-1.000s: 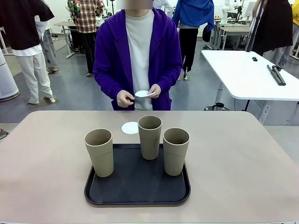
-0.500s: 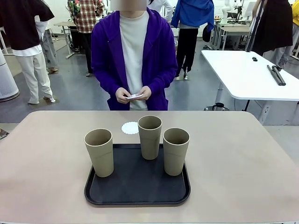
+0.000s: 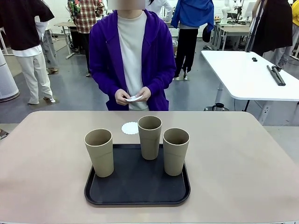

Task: Place coasters on the table and set cups on them.
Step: Pick up one Reusable plastic cup and place it on a coaster set by the human.

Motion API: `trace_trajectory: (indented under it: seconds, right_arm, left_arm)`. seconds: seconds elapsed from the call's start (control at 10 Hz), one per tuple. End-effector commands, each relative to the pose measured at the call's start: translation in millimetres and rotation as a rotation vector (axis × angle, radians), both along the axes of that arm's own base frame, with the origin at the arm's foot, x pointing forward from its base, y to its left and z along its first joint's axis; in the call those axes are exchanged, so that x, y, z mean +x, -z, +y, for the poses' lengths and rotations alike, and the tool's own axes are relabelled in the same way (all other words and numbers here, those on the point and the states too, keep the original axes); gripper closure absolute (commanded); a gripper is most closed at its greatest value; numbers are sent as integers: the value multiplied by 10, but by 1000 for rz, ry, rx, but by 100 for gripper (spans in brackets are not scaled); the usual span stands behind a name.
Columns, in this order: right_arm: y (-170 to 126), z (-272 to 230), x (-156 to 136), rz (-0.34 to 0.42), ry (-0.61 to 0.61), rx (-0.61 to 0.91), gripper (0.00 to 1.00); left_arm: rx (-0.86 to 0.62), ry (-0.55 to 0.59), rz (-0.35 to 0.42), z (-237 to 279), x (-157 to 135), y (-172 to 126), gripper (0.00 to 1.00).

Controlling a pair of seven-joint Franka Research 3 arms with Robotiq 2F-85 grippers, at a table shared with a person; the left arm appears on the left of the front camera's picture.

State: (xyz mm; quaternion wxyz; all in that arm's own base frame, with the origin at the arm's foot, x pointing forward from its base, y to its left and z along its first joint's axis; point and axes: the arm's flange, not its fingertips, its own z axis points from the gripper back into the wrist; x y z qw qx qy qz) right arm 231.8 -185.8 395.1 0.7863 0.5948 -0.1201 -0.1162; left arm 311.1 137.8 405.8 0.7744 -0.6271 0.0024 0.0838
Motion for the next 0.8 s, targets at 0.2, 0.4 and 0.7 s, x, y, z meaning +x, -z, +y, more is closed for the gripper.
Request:
trace_trajectory:
  seconds: [0.2, 0.4, 0.7]
  right_arm:
    - [9, -5, 3, -1, 1, 12, 0]
    - [9, -5, 3, -1, 1, 12, 0]
    - [9, -5, 3, -1, 1, 12, 0]
  left_arm:
    - [-4, 6, -14, 12, 9, -9, 0]
    - [-4, 6, -14, 12, 9, -9, 0]
    - [236, 21, -220, -99, 81, -253, 0]
